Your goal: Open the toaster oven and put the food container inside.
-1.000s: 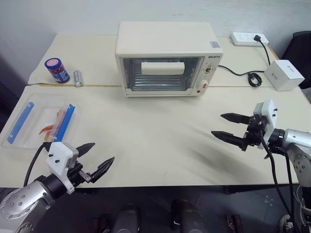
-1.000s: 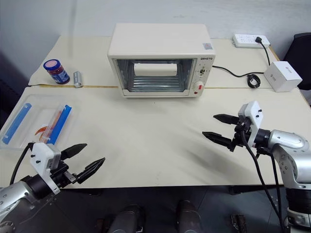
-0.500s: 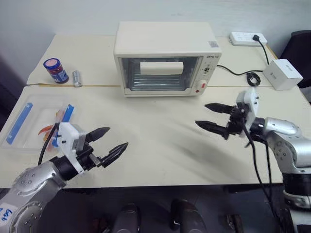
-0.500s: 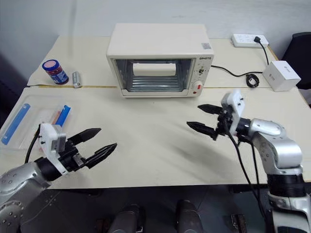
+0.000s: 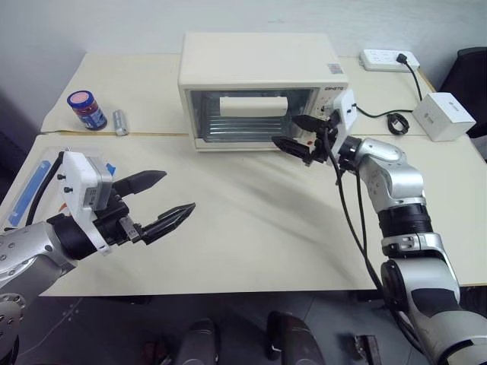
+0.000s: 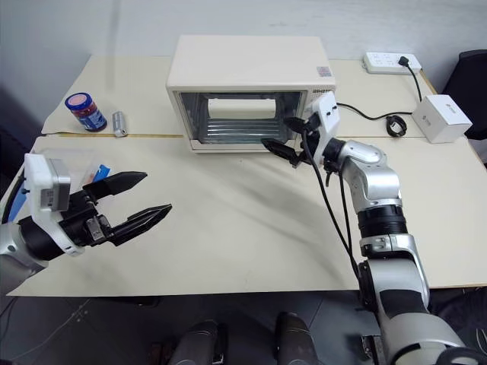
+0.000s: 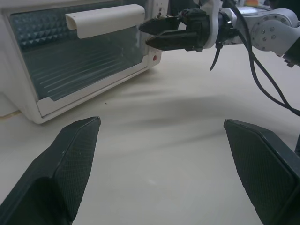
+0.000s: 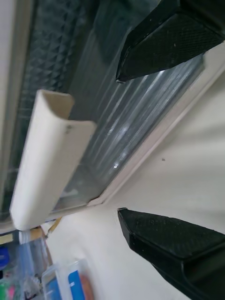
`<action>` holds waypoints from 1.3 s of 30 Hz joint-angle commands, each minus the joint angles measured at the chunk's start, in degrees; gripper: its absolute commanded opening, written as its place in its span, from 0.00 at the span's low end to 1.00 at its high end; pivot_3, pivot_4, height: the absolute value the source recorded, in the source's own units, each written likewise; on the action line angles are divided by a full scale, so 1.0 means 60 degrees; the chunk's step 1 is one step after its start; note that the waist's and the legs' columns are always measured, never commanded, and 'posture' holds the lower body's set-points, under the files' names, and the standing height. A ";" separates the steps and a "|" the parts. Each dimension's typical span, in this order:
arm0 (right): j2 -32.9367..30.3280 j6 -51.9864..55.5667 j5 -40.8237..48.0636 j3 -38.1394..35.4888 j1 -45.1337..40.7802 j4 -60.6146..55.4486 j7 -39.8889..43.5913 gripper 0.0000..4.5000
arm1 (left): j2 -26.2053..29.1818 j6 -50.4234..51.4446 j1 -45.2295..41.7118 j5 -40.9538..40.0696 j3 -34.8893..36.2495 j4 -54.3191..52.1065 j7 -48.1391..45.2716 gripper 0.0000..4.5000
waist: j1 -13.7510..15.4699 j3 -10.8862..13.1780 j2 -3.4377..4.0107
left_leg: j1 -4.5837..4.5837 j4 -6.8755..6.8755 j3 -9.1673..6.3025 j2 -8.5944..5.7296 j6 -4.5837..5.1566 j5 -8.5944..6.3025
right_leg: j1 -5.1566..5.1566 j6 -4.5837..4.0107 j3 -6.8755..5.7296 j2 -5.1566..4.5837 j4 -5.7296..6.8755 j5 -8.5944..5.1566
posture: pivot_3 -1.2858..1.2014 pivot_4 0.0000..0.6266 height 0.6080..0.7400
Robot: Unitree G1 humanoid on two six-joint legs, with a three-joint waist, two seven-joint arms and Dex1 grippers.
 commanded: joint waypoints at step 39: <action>-0.1537 0.1033 0.0657 -0.0541 0.5412 -0.6456 0.0456 1.00 | -0.0655 -0.2121 -0.6748 0.6597 -0.5934 0.6221 -0.2669 0.01 | -0.0027 0.0002 0.0002 | -0.0008 -0.0018 0.0006 -0.0010 -0.0011 0.0004 | -0.0018 0.0002 -0.0006 0.0004 0.0002 0.0000 | 0.52 0.24 1.00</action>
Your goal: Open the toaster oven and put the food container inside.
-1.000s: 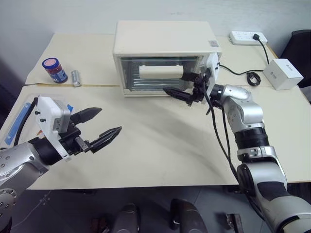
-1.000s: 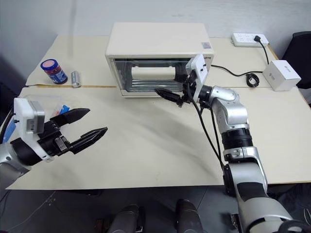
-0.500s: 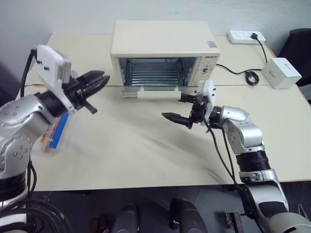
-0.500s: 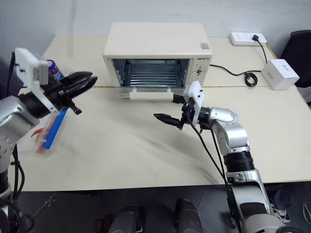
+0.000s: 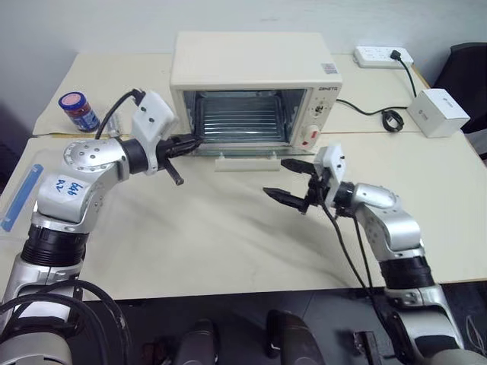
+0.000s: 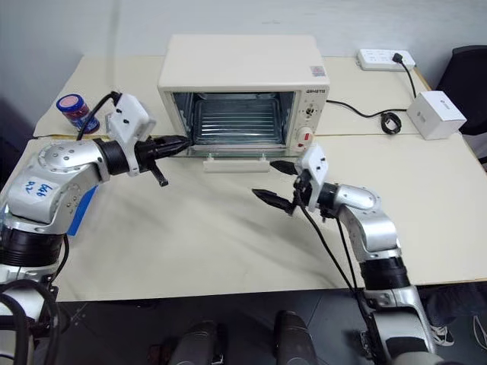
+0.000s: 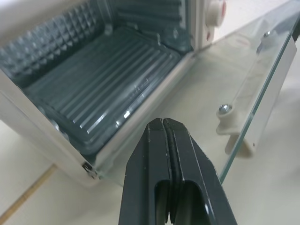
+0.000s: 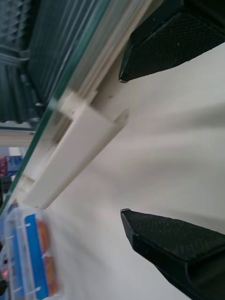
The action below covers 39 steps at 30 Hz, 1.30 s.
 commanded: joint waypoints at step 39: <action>-0.2442 0.2876 0.3759 -0.0173 -0.2525 -0.0832 0.3397 1.00 | -0.5795 0.9794 0.2476 -0.0216 1.2019 -0.9341 0.6465 1.00 | 0.0379 -0.0007 -0.0016 | 0.0000 0.0088 -0.0065 0.0004 0.0017 -0.0004 | 0.0066 0.0004 -0.0025 -0.0014 0.0009 0.0003 | 0.52 0.24 1.00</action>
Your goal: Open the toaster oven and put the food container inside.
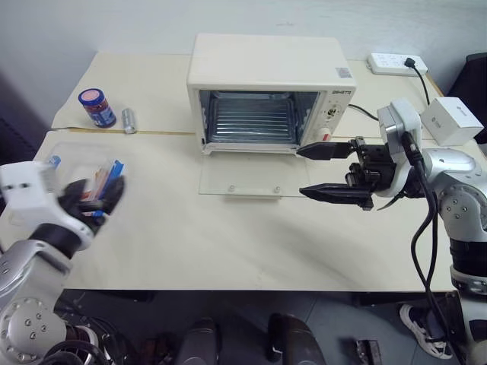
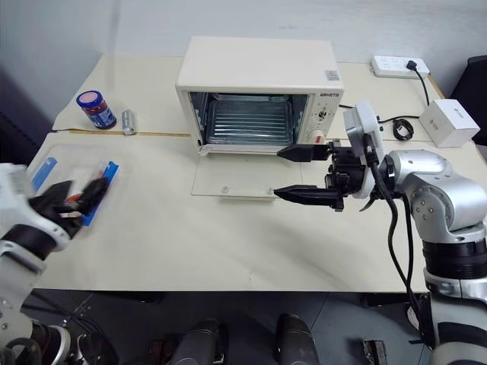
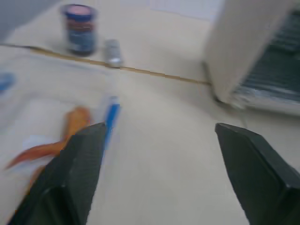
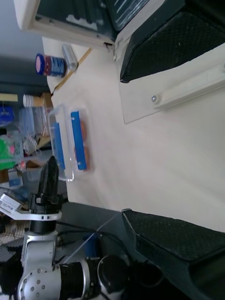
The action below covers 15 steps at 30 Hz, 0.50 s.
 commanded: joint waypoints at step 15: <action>0.0809 0.0181 0.0103 -0.0129 -0.0162 -0.0957 -0.0730 1.00 | -0.0139 -0.0028 -0.2018 0.1892 0.1970 0.2541 0.3117 1.00 | -0.0008 -0.0007 -0.0015 | -0.0005 0.0011 -0.0017 0.0005 -0.0019 -0.0022 | 0.0003 -0.0003 -0.0015 0.0008 0.0002 0.0000 | 0.52 0.24 1.00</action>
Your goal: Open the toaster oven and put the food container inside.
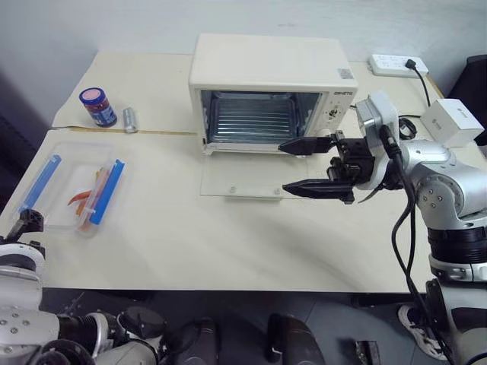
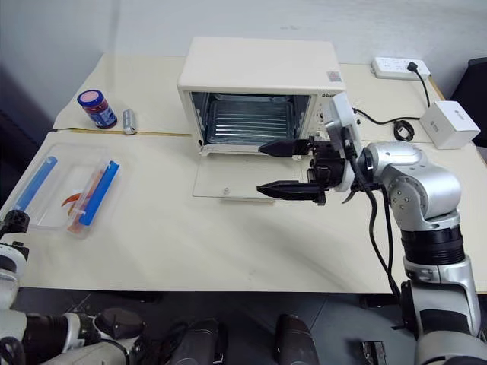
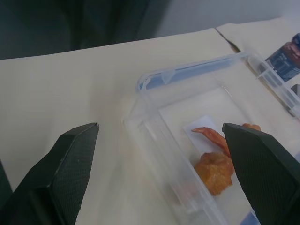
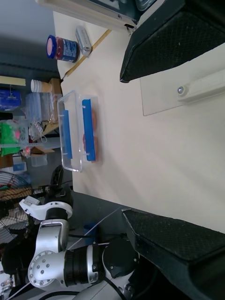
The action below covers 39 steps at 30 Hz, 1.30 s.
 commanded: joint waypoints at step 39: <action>-0.1316 0.0565 0.1183 -0.2870 0.3005 -0.2039 -0.1696 1.00 | 0.6853 -0.0090 -0.0935 -0.4475 -0.6254 0.5957 -0.4188 0.17 | 0.0002 0.0004 -0.0019 | -0.0007 -0.0032 0.0059 0.0005 -0.0001 -0.0010 | -0.0049 -0.0004 0.0029 -0.0001 -0.0002 -0.0002 | 0.52 0.24 1.00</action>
